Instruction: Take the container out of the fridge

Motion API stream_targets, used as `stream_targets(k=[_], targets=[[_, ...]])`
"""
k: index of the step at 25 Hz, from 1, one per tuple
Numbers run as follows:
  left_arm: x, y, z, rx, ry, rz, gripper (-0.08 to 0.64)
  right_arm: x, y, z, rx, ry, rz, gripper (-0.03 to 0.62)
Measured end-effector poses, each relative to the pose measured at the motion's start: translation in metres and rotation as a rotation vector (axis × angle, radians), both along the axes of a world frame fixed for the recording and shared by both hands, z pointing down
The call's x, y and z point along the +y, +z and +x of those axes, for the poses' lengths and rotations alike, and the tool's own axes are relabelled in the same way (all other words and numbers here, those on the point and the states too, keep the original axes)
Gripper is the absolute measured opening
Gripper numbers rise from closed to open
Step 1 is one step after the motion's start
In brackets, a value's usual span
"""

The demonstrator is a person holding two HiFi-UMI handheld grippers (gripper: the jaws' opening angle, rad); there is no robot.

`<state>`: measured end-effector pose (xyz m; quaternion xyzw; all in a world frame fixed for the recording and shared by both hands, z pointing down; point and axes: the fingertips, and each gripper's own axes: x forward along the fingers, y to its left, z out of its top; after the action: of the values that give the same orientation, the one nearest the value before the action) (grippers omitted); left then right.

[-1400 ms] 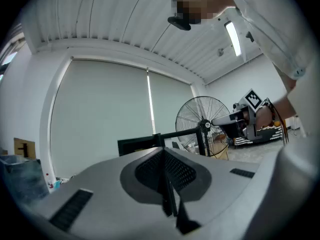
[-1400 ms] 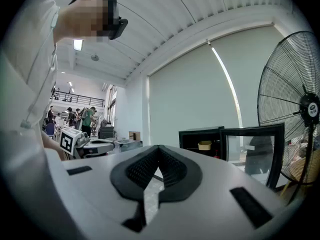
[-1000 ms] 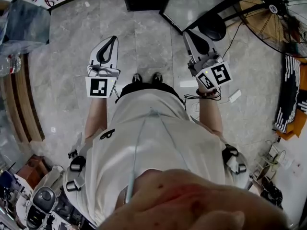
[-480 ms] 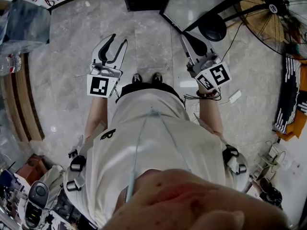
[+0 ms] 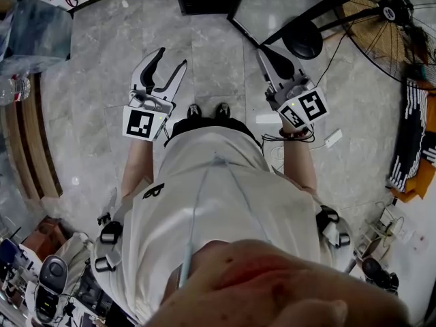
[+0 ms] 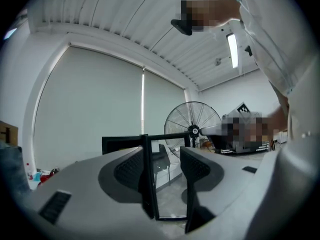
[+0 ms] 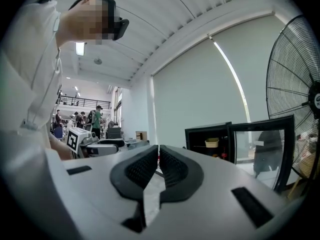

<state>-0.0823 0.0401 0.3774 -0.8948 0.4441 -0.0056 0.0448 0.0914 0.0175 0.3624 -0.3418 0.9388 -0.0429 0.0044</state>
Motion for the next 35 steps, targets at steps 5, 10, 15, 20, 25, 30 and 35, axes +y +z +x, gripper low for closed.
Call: stream_targets(k=[5, 10, 15, 20, 25, 30, 35], targets=[[0.0, -0.002, 0.003, 0.013, 0.005, 0.003, 0.272, -0.001, -0.004, -0.001, -0.019, -0.002, 0.008, 0.017], [-0.003, -0.001, 0.002, 0.029, -0.003, -0.004, 0.367, -0.002, -0.006, -0.004, -0.017, -0.012, 0.009, 0.017], [-0.001, 0.003, 0.008, -0.009, 0.016, -0.019, 0.396, 0.0, -0.001, 0.0, -0.012, -0.001, 0.001, 0.017], [-0.01, 0.006, -0.007, -0.027, 0.048, -0.015, 0.397, 0.0, 0.003, -0.018, 0.023, -0.005, -0.015, 0.017], [-0.019, 0.007, -0.022, -0.054, 0.101, 0.008, 0.397, 0.001, 0.008, -0.035, 0.052, 0.022, -0.019, 0.017], [-0.022, 0.003, -0.016, -0.041, 0.137, 0.021, 0.397, 0.007, 0.009, -0.028, 0.026, 0.064, -0.034, 0.017], [-0.061, 0.014, -0.017, -0.047, 0.124, -0.005, 0.397, -0.035, 0.015, -0.025, 0.022, 0.056, -0.032, 0.017]])
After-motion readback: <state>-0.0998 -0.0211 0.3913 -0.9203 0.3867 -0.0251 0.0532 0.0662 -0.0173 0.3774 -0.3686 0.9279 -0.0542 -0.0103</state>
